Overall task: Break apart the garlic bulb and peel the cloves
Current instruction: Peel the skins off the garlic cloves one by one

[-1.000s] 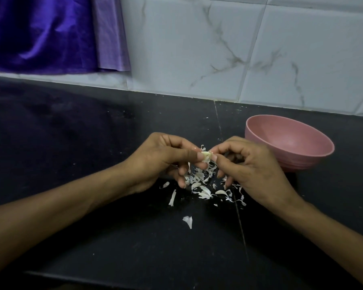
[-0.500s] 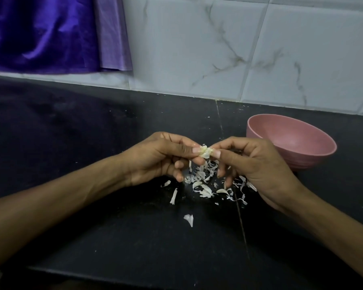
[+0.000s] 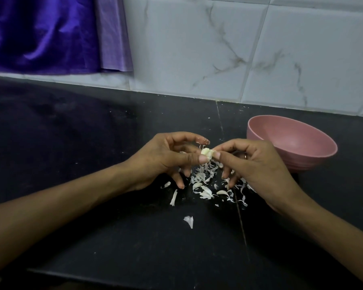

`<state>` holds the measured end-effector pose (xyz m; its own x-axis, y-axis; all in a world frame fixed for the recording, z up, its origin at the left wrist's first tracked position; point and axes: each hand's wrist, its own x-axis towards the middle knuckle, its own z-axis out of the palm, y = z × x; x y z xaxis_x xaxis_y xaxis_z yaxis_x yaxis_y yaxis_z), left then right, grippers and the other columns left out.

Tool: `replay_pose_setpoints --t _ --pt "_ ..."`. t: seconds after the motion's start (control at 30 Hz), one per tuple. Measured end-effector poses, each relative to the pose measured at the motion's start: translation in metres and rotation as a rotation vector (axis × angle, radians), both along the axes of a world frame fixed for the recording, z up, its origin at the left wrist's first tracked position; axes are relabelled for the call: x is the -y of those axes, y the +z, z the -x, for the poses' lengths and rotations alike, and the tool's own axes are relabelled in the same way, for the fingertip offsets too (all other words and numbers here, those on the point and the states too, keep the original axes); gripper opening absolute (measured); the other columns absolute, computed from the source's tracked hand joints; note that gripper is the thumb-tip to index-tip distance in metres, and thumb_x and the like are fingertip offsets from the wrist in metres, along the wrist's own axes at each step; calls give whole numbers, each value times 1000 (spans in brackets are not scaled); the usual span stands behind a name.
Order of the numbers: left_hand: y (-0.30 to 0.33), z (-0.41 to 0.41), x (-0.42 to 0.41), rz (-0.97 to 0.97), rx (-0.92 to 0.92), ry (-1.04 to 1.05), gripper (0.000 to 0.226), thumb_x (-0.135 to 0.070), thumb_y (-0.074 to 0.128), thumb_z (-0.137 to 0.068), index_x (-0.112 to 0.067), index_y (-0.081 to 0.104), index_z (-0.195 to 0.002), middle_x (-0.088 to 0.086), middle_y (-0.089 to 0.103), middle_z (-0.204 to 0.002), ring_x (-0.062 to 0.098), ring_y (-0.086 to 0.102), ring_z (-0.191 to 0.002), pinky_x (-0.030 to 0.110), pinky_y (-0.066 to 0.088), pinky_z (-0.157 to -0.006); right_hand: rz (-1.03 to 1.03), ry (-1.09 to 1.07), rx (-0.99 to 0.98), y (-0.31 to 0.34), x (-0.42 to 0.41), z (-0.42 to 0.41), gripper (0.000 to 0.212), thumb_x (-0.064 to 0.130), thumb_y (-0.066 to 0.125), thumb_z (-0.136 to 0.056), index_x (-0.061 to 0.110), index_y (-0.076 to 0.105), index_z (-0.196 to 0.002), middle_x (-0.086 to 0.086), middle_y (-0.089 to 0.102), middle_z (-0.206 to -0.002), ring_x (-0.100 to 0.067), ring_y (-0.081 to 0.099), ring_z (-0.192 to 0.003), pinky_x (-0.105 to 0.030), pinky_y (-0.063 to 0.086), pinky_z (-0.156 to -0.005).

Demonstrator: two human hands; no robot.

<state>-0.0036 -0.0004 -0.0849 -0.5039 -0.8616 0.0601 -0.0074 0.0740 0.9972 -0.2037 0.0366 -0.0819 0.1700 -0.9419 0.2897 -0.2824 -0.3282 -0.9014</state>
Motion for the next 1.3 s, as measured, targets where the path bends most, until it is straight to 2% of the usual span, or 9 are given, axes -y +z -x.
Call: replay_pose_setpoints --t 0.13,0.27,0.33,0.4,0.53,0.67,1.03,1.17,1.3 --pt "0 3 -7 208 35 33 38 -12 79 -69 -5 68 -105 2 69 -82 17 58 -57 26 53 -44 35 10 -51 -2 -2 -2 7 11 69 -89 13 75 -87 7 66 -61 -10 59 -50 -22 50 -45" --pt "-1 5 -9 255 21 72 27 -12 79 -68 0 68 -90 6 65 -70 19 57 -53 25 52 -42 30 48 -36 -3 -3 -4 5 11 71 -86 12 76 -87 8 66 -65 -12 60 -50 -23 50 -46" --pt "-1 6 -9 211 -18 98 20 -8 77 -70 2 68 -85 11 65 -70 22 56 -53 24 51 -42 16 62 -14 -3 -3 -5 7 17 74 -82 11 76 -87 4 66 -66 -15 61 -52 -24 51 -46" --pt "0 6 -9 116 -69 124 14 -5 75 -71 2 67 -81 7 65 -65 14 58 -51 22 50 -42 0 69 8 -3 -3 -5 8 17 73 -83 12 77 -87 1 66 -68 -19 61 -53 -26 52 -46" --pt "0 5 -5 -127 -174 91 20 -8 71 -70 3 69 -87 9 67 -73 11 63 -59 20 54 -49 -44 63 54 -4 -2 -3 6 17 72 -85 15 77 -87 -11 66 -65 -25 59 -53 -28 52 -48" --pt "1 4 -3 -263 -239 93 26 -11 70 -71 3 70 -92 10 67 -76 10 64 -60 19 54 -49 -40 60 64 -2 -2 -3 7 15 70 -86 14 77 -88 -11 64 -63 -20 58 -53 -26 53 -48" --pt "5 4 -4 -279 -248 177 24 -18 69 -70 -2 69 -88 8 73 -78 9 66 -57 17 51 -45 4 32 57 -1 0 -3 7 19 71 -85 16 77 -88 -7 64 -60 -25 58 -51 -27 53 -48" --pt "8 1 0 -274 -267 225 25 -21 68 -71 -5 69 -91 6 75 -82 7 66 -58 17 52 -47 -5 18 39 -1 -1 -1 7 17 71 -86 14 76 -89 -4 64 -59 -21 57 -49 -25 52 -47" --pt "7 1 0 -291 -259 196 27 -23 69 -73 -5 69 -92 1 70 -77 6 61 -59 17 51 -47 9 8 -14 -4 0 -3 5 14 71 -87 15 76 -86 8 64 -61 -12 58 -52 -26 51 -45"
